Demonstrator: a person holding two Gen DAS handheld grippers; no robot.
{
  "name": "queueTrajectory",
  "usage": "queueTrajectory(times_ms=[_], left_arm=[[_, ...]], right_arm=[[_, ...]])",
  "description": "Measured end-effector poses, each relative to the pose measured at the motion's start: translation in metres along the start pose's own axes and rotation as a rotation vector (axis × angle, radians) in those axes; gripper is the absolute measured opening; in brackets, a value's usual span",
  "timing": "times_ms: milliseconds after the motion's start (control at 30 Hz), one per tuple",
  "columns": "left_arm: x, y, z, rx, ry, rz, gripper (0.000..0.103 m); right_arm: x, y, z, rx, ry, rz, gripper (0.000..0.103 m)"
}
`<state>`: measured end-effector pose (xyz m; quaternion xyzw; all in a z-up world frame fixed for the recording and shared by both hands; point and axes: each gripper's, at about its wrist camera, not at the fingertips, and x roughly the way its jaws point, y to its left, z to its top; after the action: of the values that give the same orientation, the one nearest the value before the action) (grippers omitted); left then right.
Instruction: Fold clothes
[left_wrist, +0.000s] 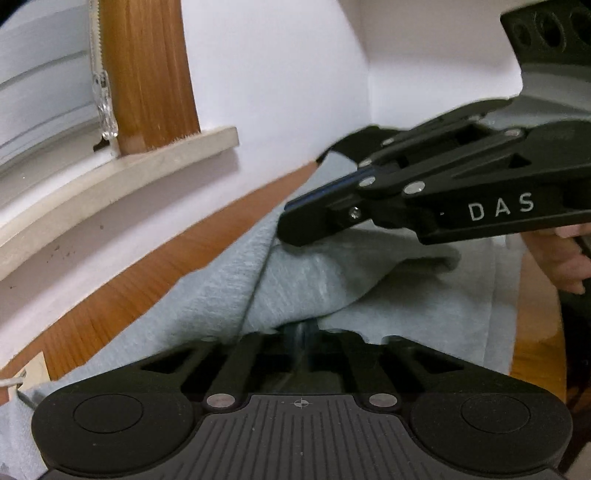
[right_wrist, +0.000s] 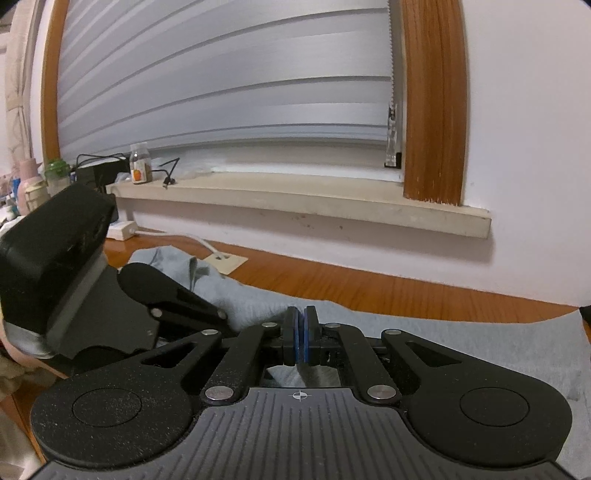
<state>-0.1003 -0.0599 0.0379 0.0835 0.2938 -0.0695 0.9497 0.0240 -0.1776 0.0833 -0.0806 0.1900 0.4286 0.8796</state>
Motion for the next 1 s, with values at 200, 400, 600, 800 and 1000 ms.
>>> queueTrajectory(times_ms=[200, 400, 600, 800, 1000], left_arm=[[-0.016, 0.001, -0.004, 0.008, -0.032, -0.042, 0.002], [-0.027, 0.008, -0.013, -0.011, -0.010, -0.038, 0.021], [-0.089, 0.045, -0.037, -0.108, -0.046, 0.000, 0.048], [-0.132, 0.081, -0.049, -0.168, -0.062, 0.097, 0.062], [-0.128, 0.102, -0.050, -0.217, -0.050, 0.183, 0.065]], right_arm=[[-0.005, -0.001, 0.001, 0.001, -0.008, 0.003, 0.003], [-0.009, 0.002, -0.003, -0.009, 0.046, 0.056, 0.011], [-0.022, 0.004, -0.021, -0.023, 0.111, 0.140, 0.034], [-0.031, -0.006, -0.023, 0.029, 0.090, 0.158, 0.037], [-0.025, -0.011, -0.022, 0.025, 0.072, 0.071, 0.037]])
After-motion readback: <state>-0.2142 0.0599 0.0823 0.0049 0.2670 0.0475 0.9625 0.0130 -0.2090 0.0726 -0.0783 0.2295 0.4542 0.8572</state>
